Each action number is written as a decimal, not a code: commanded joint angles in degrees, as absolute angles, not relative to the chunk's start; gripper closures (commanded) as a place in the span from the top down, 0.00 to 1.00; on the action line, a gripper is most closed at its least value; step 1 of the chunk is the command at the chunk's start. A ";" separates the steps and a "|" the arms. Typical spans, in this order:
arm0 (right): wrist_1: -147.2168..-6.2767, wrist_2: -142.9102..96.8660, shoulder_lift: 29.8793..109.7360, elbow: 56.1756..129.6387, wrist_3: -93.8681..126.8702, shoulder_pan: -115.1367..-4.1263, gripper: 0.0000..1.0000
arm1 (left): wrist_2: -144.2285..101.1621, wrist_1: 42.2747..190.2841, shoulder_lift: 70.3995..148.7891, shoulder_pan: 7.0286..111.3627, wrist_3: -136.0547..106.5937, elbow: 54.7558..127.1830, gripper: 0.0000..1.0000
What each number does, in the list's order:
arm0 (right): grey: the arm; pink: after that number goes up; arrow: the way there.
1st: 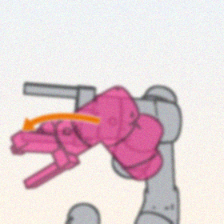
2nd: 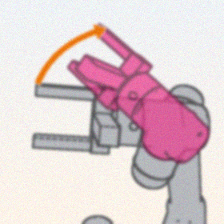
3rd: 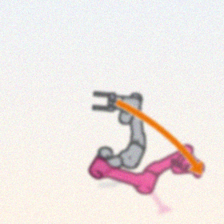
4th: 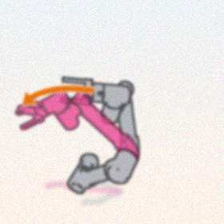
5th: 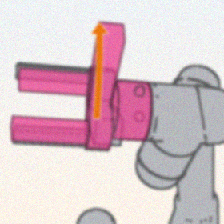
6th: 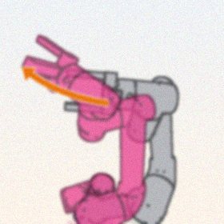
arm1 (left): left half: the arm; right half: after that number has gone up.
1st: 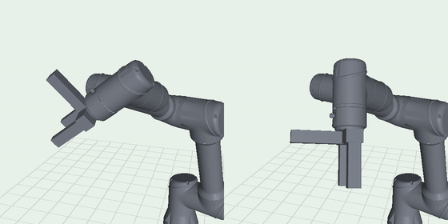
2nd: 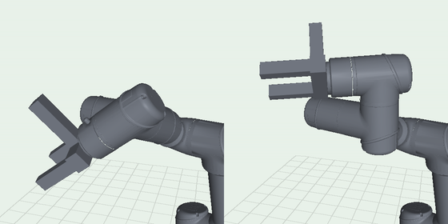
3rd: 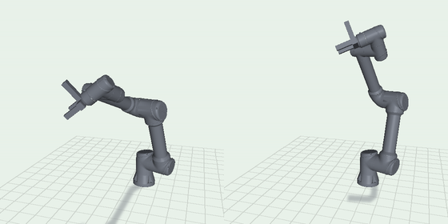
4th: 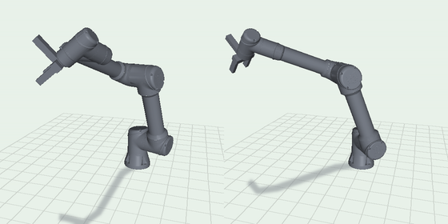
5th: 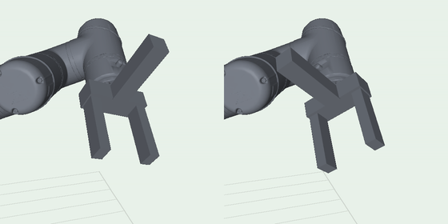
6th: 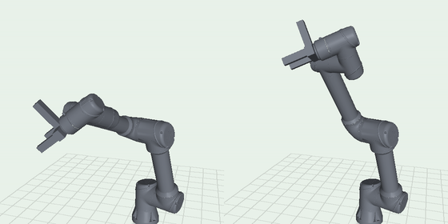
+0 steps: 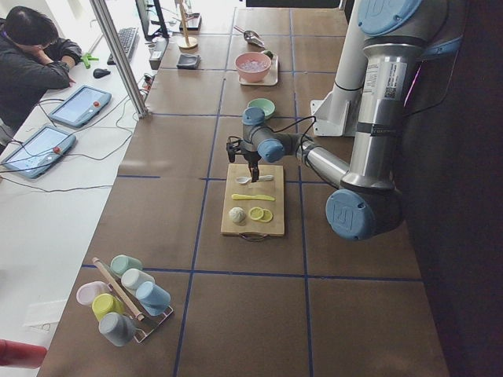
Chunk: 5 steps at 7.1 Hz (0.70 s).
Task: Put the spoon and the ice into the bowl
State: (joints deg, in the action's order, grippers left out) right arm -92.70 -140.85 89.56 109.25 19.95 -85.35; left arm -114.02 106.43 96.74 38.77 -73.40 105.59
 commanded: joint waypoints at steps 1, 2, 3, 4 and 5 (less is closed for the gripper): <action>-92.72 -141.15 89.30 110.04 22.32 -84.38 1.00 | -114.17 106.44 96.59 38.67 -73.48 105.47 0.77; -92.72 -141.15 88.95 110.21 22.32 -84.20 1.00 | -114.17 106.44 96.59 38.67 -73.48 105.03 0.76; -92.72 -141.07 88.86 110.82 22.41 -83.94 1.00 | -114.17 106.44 96.59 38.67 -73.48 104.77 0.76; -92.72 -141.06 88.60 111.09 23.98 -83.41 1.00 | -114.17 106.52 96.59 38.58 -73.56 104.42 0.73; -92.72 -140.72 88.59 111.70 25.65 -82.10 1.00 | -114.17 106.70 96.59 38.58 -73.56 104.41 0.73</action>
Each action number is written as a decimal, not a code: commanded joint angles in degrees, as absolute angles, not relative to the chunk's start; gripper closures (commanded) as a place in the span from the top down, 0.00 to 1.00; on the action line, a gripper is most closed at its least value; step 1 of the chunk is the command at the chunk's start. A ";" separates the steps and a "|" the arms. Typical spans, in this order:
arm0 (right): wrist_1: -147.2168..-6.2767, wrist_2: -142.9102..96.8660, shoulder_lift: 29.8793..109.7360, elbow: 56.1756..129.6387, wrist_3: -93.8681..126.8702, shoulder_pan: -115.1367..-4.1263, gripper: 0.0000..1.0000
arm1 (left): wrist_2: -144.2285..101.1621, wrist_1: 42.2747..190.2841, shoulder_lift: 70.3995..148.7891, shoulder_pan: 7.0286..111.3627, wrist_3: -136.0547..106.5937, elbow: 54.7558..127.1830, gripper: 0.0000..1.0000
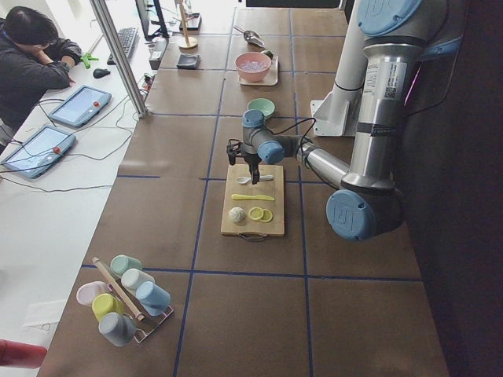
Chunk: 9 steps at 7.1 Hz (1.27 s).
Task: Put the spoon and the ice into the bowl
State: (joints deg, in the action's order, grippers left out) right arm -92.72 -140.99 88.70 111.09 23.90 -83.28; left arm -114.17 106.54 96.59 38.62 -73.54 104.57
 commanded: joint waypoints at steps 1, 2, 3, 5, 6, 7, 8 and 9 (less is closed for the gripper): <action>-92.72 -140.71 88.59 112.06 25.92 -81.92 1.00 | -114.17 106.79 96.59 38.58 -73.56 104.24 0.73; -92.72 -140.63 88.51 112.06 25.93 -81.83 1.00 | -114.17 106.96 96.59 38.58 -73.74 104.33 0.69; -92.72 -140.62 88.51 112.15 25.93 -81.74 1.00 | -114.17 107.14 96.59 38.58 -73.65 104.15 0.62; -92.81 -140.71 87.19 112.15 26.10 -81.74 1.00 | -114.17 107.23 96.59 38.58 -73.65 104.06 0.53; -92.73 -140.71 87.19 112.15 26.45 -81.74 1.00 | -114.17 107.23 96.59 38.58 -73.65 104.06 0.52; -92.81 -140.71 87.19 112.15 26.46 -81.74 1.00 | -114.17 107.23 96.59 38.58 -73.74 104.15 0.40; -92.81 -140.71 87.19 112.15 26.46 -81.74 1.00 | -114.26 107.23 96.50 38.58 -73.65 104.24 0.26; -92.81 -140.63 87.19 112.15 26.54 -81.83 1.00 | -117.22 107.14 95.81 38.58 -73.65 104.76 0.13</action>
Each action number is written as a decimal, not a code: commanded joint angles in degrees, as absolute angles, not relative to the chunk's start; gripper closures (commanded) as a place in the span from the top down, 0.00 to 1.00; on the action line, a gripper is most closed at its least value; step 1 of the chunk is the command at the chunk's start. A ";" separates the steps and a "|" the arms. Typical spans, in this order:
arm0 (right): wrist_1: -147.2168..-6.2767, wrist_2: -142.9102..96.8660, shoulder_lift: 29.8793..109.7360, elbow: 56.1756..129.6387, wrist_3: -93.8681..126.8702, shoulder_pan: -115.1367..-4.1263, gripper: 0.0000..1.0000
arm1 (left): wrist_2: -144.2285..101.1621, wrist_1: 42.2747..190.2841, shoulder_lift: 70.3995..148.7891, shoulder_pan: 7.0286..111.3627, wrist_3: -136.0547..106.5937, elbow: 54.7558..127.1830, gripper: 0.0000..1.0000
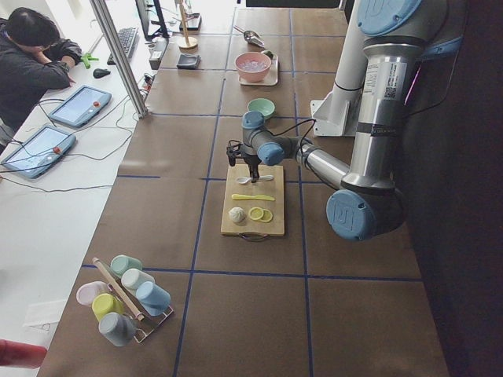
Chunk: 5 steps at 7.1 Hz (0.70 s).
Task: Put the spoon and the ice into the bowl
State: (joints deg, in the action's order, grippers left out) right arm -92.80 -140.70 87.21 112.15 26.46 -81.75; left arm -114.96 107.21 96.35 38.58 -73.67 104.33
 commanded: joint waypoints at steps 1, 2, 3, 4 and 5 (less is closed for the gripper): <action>-92.81 -140.54 87.19 112.15 26.54 -81.83 1.00 | -119.42 107.14 95.37 38.76 -73.57 105.20 0.06; -92.81 -140.80 87.10 112.32 26.54 -81.83 1.00 | -119.62 106.96 95.36 38.76 -73.74 105.90 0.01; -92.81 -140.80 87.10 112.76 27.85 -81.74 1.00 | -119.62 106.18 95.36 38.93 -73.74 107.91 0.00; -92.73 -140.80 86.75 113.81 30.38 -80.35 1.00 | -121.62 105.13 95.62 39.37 -73.74 109.58 0.00; -92.72 -140.37 86.14 114.69 34.15 -77.90 1.00 | -124.25 102.85 96.50 40.59 -73.74 111.25 0.00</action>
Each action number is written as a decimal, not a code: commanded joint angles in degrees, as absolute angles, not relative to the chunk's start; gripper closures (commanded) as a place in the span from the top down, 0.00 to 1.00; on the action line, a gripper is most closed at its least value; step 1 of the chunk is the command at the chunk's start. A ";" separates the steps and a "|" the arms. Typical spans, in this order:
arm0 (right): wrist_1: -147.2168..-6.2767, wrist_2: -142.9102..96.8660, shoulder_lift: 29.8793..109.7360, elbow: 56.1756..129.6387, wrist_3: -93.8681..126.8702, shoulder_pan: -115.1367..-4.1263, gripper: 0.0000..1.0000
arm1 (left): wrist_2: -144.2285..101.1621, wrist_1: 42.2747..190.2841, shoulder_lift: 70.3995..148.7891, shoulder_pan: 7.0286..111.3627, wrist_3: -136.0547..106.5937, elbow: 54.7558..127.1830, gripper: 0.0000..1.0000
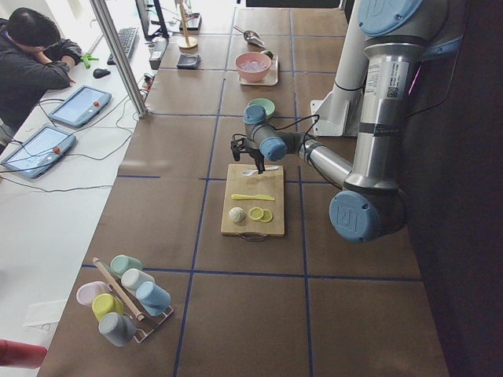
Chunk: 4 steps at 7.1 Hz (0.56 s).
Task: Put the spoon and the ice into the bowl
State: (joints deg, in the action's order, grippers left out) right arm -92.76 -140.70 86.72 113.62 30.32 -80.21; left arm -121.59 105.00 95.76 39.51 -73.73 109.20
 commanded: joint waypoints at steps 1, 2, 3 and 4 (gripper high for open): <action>-92.72 -140.10 84.39 114.78 37.41 -75.70 1.00 | -124.80 100.48 99.81 40.69 -73.74 111.79 0.00; -92.64 -139.05 83.07 115.05 39.44 -73.93 1.00 | -125.24 95.59 105.67 40.69 -73.83 111.71 0.00; -92.46 -137.30 81.84 115.22 39.72 -71.57 1.00 | -125.33 90.06 111.39 40.43 -74.26 111.80 0.00; -92.46 -137.29 80.26 115.22 41.03 -70.06 1.00 | -125.42 89.39 115.62 39.91 -78.88 111.71 0.00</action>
State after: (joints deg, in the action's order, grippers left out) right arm -92.53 -137.97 82.02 115.13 39.59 -72.22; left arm -125.23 92.17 110.08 40.34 -75.40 111.70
